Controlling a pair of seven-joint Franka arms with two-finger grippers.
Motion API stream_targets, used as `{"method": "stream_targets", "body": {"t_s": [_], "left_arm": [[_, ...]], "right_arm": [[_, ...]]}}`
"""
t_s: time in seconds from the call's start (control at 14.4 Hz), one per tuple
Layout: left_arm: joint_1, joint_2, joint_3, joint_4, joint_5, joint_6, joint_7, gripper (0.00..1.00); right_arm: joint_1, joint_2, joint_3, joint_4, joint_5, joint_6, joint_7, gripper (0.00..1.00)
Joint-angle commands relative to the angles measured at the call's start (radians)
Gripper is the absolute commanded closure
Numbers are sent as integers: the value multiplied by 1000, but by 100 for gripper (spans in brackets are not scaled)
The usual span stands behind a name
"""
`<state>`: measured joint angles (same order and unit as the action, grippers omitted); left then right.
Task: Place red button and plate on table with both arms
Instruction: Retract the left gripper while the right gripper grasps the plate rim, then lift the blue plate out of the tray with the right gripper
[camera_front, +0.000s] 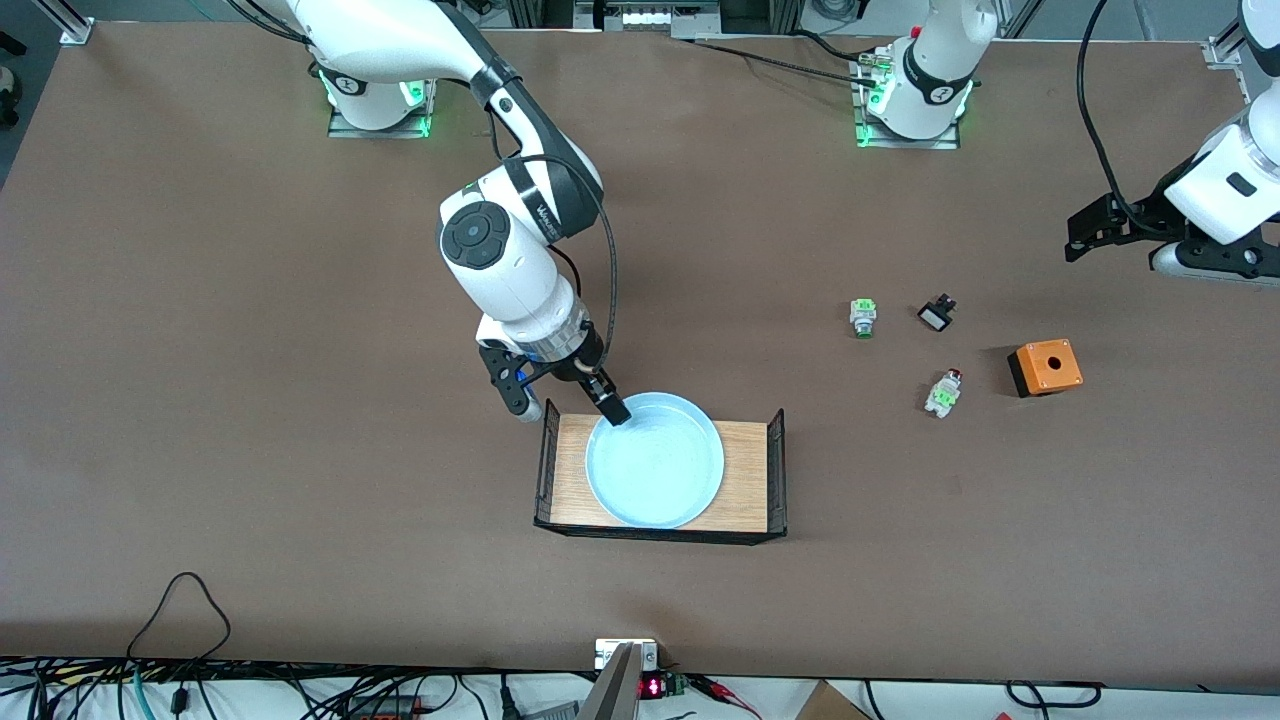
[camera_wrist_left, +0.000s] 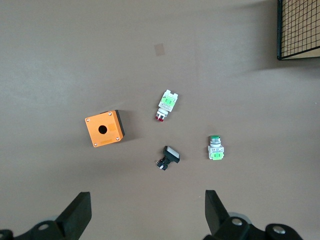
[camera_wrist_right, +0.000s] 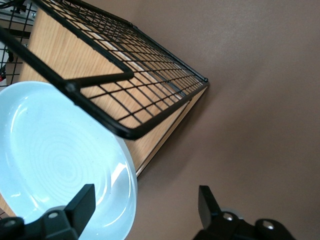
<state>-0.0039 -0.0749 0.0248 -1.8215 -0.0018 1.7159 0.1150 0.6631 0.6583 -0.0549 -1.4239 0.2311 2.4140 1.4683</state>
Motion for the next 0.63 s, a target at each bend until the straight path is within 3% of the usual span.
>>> {"method": "stream_targets", "body": {"t_s": [0.0,0.42,0.56], "left_arm": [[8,46,6,50,17,-6,26,0],[10,78,3,102,19,-42,25,0],[9,79,3,103,19,-42,23,0]], "right_arm": [[6,26,-5,31,17,-9,9,11],[9,29,-5,31,19,-9,12,13],[9,29,-5,31,19,-13,12,24]]}}
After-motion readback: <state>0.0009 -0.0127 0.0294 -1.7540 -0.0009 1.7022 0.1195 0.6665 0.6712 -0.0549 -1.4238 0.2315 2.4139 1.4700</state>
